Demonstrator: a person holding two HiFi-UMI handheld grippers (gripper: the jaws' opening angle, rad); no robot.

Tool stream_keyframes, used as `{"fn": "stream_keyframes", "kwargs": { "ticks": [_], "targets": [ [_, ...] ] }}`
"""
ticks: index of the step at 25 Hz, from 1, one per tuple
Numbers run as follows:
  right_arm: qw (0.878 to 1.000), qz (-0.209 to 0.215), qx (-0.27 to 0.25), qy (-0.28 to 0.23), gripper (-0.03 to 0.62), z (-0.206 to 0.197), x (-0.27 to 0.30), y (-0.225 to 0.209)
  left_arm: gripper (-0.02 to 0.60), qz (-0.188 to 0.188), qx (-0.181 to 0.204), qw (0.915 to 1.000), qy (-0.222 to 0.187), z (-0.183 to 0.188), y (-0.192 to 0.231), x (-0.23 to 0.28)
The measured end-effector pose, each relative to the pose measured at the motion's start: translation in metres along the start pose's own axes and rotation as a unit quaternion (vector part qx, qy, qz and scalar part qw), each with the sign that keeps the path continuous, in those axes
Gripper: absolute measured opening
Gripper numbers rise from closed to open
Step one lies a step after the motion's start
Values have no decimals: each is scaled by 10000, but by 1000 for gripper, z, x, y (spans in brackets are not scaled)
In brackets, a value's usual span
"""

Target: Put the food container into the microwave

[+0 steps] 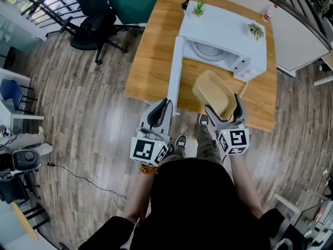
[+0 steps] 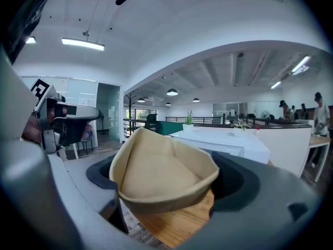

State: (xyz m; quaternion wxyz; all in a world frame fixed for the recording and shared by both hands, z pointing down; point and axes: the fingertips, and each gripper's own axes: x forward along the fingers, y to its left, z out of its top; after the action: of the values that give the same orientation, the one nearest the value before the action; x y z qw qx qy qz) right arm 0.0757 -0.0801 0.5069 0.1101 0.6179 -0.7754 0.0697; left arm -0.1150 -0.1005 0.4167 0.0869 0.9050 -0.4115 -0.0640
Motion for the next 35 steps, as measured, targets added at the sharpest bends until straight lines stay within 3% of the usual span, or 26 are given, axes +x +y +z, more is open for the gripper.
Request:
{"fn": "stream_keyframes", "kwargs": {
  "ticks": [10, 16, 29, 35],
  "targets": [
    [9998, 104, -55, 133, 528, -16, 25, -39, 51, -166, 38, 9988, 459, -13, -35, 49],
    [9992, 153, 227, 276, 528, -35, 51, -74, 51, -315, 201, 9972, 643, -18, -64, 90],
    [9979, 440, 313, 371, 528, -65, 115, -110, 51, 133, 401, 9960, 793, -28, -82, 138],
    [9965, 585, 215, 548, 526, -79, 137, -111, 51, 373, 304, 9953, 837, -31, -94, 143]
  ]
}}
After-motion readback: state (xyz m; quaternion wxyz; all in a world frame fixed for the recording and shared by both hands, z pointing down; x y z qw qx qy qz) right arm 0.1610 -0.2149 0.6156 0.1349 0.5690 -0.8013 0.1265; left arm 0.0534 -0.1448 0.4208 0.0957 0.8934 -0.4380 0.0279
